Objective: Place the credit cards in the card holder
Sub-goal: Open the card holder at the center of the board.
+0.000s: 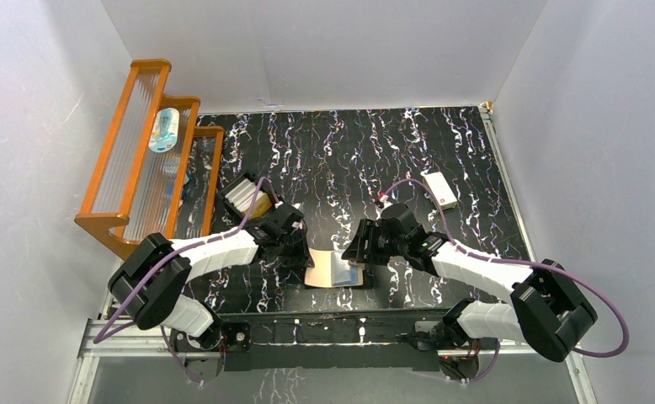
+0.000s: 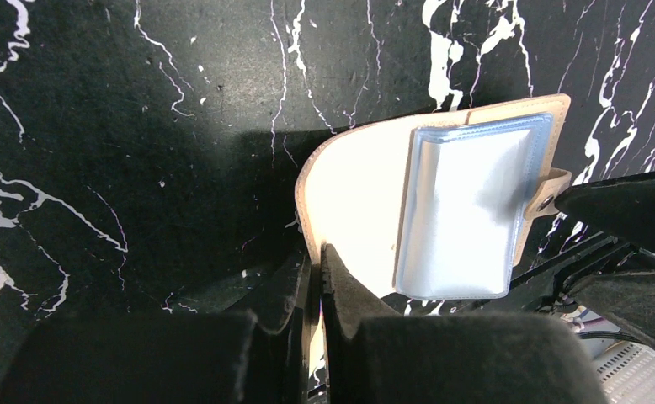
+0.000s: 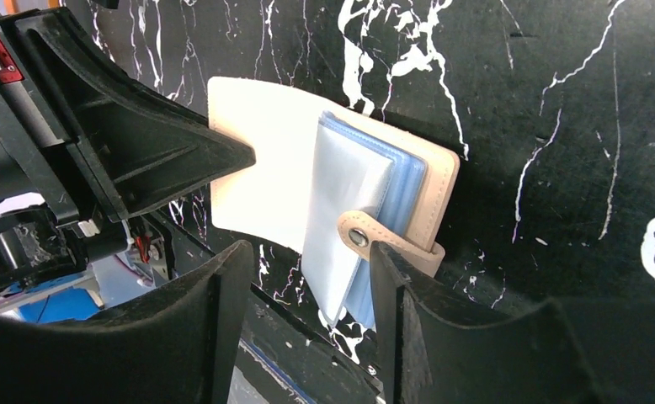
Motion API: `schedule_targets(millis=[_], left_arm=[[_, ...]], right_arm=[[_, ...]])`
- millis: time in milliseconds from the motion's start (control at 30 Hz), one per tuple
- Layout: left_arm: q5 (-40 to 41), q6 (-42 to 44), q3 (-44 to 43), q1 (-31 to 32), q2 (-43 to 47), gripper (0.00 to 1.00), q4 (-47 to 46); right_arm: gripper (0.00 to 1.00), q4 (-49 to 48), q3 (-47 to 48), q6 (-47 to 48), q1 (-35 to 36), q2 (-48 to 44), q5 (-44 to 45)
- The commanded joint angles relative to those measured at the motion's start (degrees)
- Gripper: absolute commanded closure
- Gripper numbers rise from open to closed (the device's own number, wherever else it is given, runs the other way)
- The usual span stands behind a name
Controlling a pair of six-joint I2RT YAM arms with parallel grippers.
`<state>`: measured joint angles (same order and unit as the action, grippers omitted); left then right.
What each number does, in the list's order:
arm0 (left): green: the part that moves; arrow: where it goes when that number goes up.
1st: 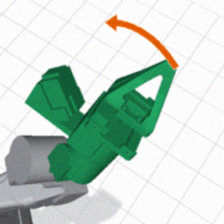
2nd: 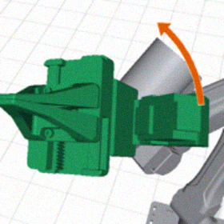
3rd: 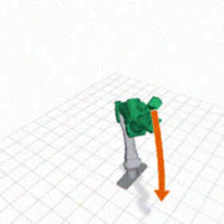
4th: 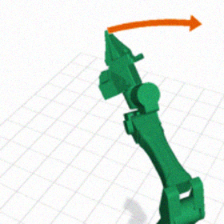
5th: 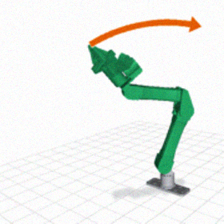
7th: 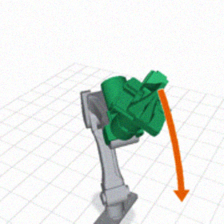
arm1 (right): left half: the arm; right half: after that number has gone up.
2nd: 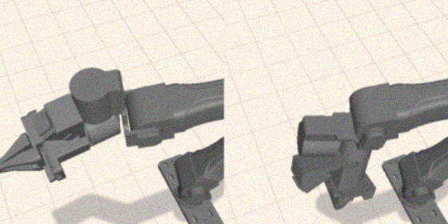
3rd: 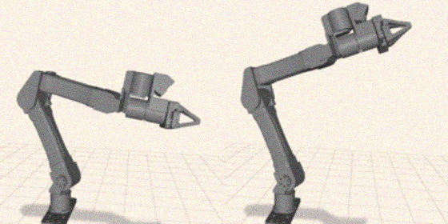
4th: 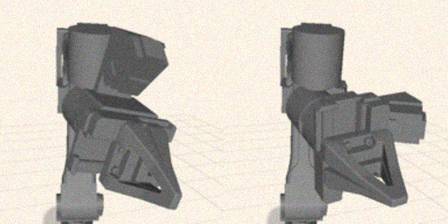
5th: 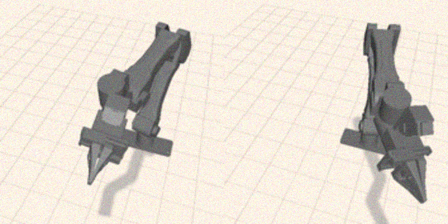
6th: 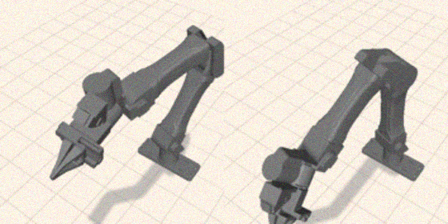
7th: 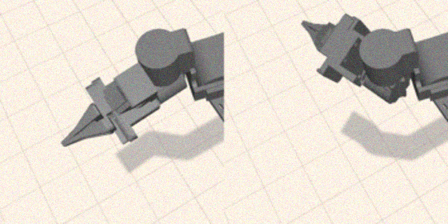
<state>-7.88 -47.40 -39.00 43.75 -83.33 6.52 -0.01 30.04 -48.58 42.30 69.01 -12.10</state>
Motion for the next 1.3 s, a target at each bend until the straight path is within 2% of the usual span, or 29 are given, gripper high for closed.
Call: schedule_targets(millis=[0, 200, 300, 367, 833, 1267], left_arm=[[1.7, -0.1, 1.0, 0.7, 1.7, 0.98, 2.8], [2.2, -0.3, 1.0, 1.1, 1.5, 0.98, 3.1], [2.3, -0.4, 0.8, 1.2, 1.4, 0.98, 3.2], [2.3, -0.6, 0.7, 1.3, 1.3, 0.98, 3.2], [2.5, -1.0, 0.3, 2.4, 0.7, 0.98, 3.1], [2.4, -1.0, -0.2, 3.1, 0.5, 0.98, 3.1]], right_arm=[[0.37, 0.1, -0.4, -1.7, 0.9, 0.0, 1.7], [0.38, 5.2, 1.6, -2.3, 3.8, -4.1, 4.3], [0.34, 5.5, 0.9, -4.4, 5.9, -5.6, 5.5], [0.28, 5.4, 0.4, -5.1, 7.1, -6.3, 7.1], [0.23, 2.5, 0.2, -5.7, 9.4, 0.0, 12.7], [0.23, -5.1, -1.8, -8.0, 9.7, 2.3, 12.1]])
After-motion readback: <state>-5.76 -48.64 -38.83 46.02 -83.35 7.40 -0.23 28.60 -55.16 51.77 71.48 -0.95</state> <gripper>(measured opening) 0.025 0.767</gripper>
